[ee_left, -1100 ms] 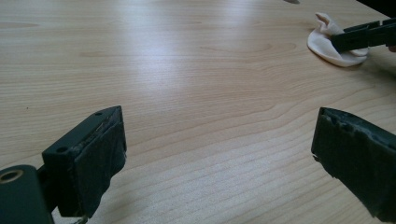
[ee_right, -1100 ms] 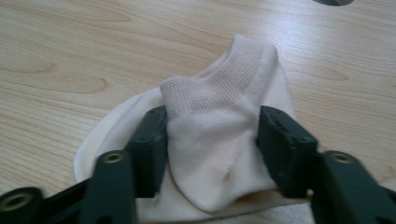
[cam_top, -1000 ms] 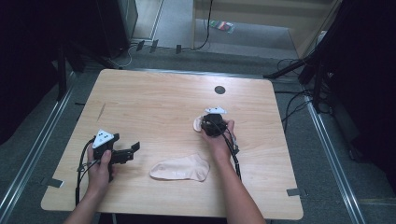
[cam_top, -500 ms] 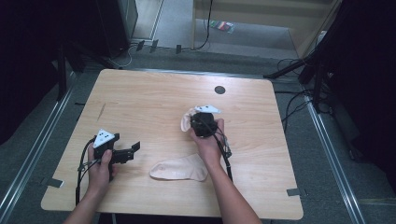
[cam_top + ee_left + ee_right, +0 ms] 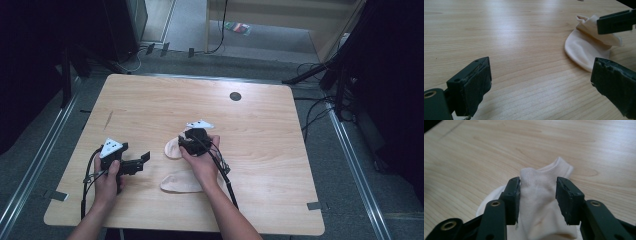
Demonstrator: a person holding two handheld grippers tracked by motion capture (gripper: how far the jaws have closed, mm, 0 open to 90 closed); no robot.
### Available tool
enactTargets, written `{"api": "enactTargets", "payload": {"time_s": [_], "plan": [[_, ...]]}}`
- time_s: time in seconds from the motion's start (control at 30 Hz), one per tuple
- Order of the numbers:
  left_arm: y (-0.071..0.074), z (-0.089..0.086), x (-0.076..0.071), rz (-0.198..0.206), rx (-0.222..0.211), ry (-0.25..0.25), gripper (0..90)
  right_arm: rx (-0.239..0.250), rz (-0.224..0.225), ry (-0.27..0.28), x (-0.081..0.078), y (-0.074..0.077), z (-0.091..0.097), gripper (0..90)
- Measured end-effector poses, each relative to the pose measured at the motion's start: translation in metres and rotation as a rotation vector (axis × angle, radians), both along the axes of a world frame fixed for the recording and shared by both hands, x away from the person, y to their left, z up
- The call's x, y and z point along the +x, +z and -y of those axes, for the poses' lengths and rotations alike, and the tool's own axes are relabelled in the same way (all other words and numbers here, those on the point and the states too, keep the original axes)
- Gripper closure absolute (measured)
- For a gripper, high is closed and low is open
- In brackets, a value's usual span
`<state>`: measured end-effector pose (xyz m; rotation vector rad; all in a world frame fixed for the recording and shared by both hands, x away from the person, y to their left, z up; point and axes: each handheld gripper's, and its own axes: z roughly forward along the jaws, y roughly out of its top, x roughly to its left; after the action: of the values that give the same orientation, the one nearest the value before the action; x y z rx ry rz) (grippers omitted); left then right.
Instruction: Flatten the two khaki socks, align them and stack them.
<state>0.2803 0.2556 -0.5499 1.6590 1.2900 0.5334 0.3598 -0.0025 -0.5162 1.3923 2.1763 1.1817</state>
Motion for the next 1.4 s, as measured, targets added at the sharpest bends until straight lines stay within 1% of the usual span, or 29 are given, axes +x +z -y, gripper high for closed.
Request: {"api": "enactTargets", "payload": {"time_s": [0.1, 0.13, 0.17, 0.2, 0.27, 0.3, 0.37, 0.4, 0.47, 0.5, 0.53, 0.6, 0.63, 0.67, 0.7, 0.73, 0.8, 0.87, 0.9, 0.93, 1.0, 1.1, 1.13, 1.2, 1.27, 1.3, 1.33, 1.37, 1.4], "plan": [[0.000, -0.001, 0.000, 0.000, -0.003, 0.002, 3.8, 0.012, 0.021, -0.025, -0.001, 0.006, 0.004, 58.1], [0.000, -0.001, 0.000, -0.001, -0.003, 0.001, 3.9, 0.023, 0.029, -0.026, -0.002, 0.009, 0.005, 58.4], [0.000, -0.001, 0.000, -0.001, -0.002, 0.003, 3.8, 0.022, 0.040, -0.023, -0.002, 0.010, 0.004, 58.4], [0.000, 0.000, 0.000, 0.000, -0.002, 0.005, 3.8, 0.018, 0.037, -0.023, -0.003, 0.010, 0.002, 57.6], [0.000, 0.000, 0.000, 0.001, 0.002, 0.012, 3.8, -0.026, 0.042, -0.031, -0.002, 0.009, -0.001, 52.7], [0.000, 0.000, 0.000, 0.001, 0.003, 0.012, 3.9, -0.042, 0.034, -0.045, -0.001, 0.006, -0.002, 49.8], [0.000, 0.000, 0.000, 0.000, 0.003, 0.013, 3.9, -0.052, 0.015, -0.045, 0.001, 0.003, -0.002, 45.6], [0.000, 0.000, 0.001, 0.000, -0.001, 0.014, 3.9, -0.051, 0.012, -0.036, 0.001, 0.002, -0.003, 45.5], [0.000, 0.000, 0.001, 0.002, 0.001, 0.014, 3.9, -0.048, 0.015, 0.024, -0.004, 0.000, -0.008, 50.3], [0.000, 0.000, 0.001, 0.002, 0.001, 0.015, 3.9, -0.054, 0.018, 0.061, -0.006, -0.001, -0.012, 53.1], [0.000, 0.000, 0.001, 0.003, 0.001, 0.016, 3.9, -0.073, 0.019, 0.081, -0.009, -0.002, -0.016, 55.2], [0.000, 0.000, 0.001, 0.001, 0.000, 0.015, 3.9, -0.120, 0.018, 0.096, -0.009, -0.006, -0.023, 59.3], [0.000, 0.000, 0.001, 0.000, 0.005, 0.018, 4.1, -0.131, 0.000, 0.100, -0.008, -0.009, -0.025, 60.7], [0.000, 0.000, 0.000, -0.001, 0.006, 0.023, 4.8, -0.152, -0.021, 0.093, -0.006, -0.013, -0.026, 65.8], [0.000, 0.001, 0.001, -0.001, 0.009, 0.025, 5.0, -0.168, -0.021, 0.082, -0.005, -0.015, -0.026, 71.7], [0.000, 0.001, 0.001, -0.002, 0.012, 0.029, 5.0, -0.172, -0.030, 0.070, -0.004, -0.017, -0.025, 78.0], [0.000, 0.001, 0.001, -0.004, 0.018, 0.034, 5.6, -0.135, -0.039, 0.076, -0.003, -0.017, -0.020, 87.9], [0.000, 0.000, 0.001, -0.007, 0.016, 0.038, 5.8, -0.103, -0.033, 0.066, -0.004, -0.012, -0.016, 88.9], [0.000, 0.000, 0.001, -0.006, 0.014, 0.041, 5.8, -0.069, -0.027, 0.061, -0.004, -0.008, -0.011, 88.9], [0.000, 0.000, 0.001, -0.006, 0.013, 0.041, 5.8, -0.047, -0.024, 0.057, -0.004, -0.004, -0.008, 88.9], [0.000, 0.000, 0.001, -0.007, 0.015, 0.042, 5.8, 0.020, -0.010, 0.037, -0.004, 0.006, 0.005, 88.8], [0.000, 0.000, 0.001, -0.007, 0.017, 0.040, 5.8, 0.115, -0.030, -0.009, -0.002, 0.015, 0.028, 88.6], [0.000, 0.001, 0.001, -0.005, 0.017, 0.041, 5.8, 0.138, -0.029, -0.025, -0.001, 0.017, 0.036, 88.5], [0.000, 0.001, 0.001, -0.006, 0.017, 0.042, 5.9, 0.170, -0.037, -0.068, 0.003, 0.017, 0.053, 88.3], [0.000, 0.001, 0.002, -0.009, 0.019, 0.047, 6.1, 0.216, -0.066, -0.107, 0.007, 0.013, 0.070, 87.1], [0.000, 0.001, 0.002, -0.013, 0.019, 0.046, 6.7, 0.228, -0.083, -0.136, 0.010, 0.009, 0.079, 82.5], [0.000, 0.001, 0.002, -0.018, 0.024, 0.046, 6.7, 0.226, -0.100, -0.153, 0.012, 0.006, 0.083, 78.3], [0.000, 0.001, 0.003, -0.018, 0.030, 0.045, 6.7, 0.199, -0.127, -0.173, 0.016, 0.002, 0.089, 71.0], [0.000, 0.001, 0.003, -0.021, 0.035, 0.047, 6.7, 0.159, -0.142, -0.218, 0.019, -0.003, 0.095, 68.0]]}}
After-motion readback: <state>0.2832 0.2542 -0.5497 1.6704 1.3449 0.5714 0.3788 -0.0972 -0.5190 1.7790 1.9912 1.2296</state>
